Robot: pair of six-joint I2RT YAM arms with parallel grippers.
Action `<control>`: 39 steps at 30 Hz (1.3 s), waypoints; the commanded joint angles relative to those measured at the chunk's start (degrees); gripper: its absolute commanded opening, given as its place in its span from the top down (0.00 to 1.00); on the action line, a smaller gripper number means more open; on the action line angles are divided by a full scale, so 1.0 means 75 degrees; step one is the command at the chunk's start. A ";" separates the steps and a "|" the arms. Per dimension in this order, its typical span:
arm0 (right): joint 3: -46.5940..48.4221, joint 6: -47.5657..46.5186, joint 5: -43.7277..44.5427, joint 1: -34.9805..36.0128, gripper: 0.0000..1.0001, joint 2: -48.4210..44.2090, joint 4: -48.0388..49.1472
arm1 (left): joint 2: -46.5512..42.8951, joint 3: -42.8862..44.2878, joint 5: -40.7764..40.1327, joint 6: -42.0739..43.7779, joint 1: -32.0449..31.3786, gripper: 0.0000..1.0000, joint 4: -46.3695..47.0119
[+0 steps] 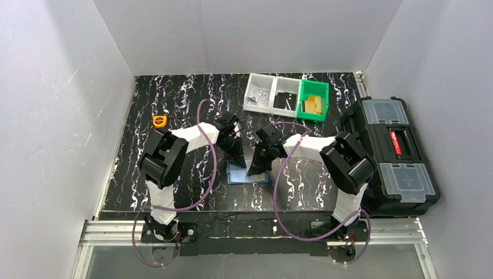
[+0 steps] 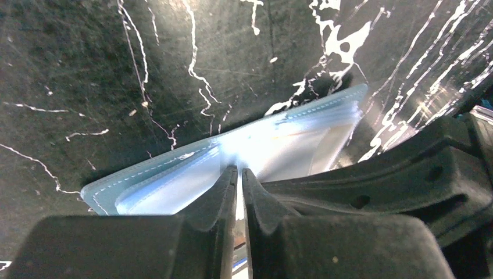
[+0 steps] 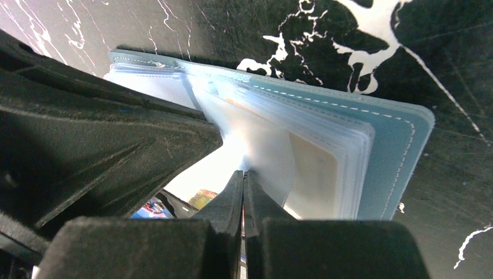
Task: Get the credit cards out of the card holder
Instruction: Remove the credit card from the card holder.
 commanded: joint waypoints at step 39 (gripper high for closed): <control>-0.0254 -0.0736 0.0032 -0.0296 0.60 -0.0492 -0.0150 | 0.0988 0.0364 -0.1682 0.0503 -0.0294 1.00 -0.1440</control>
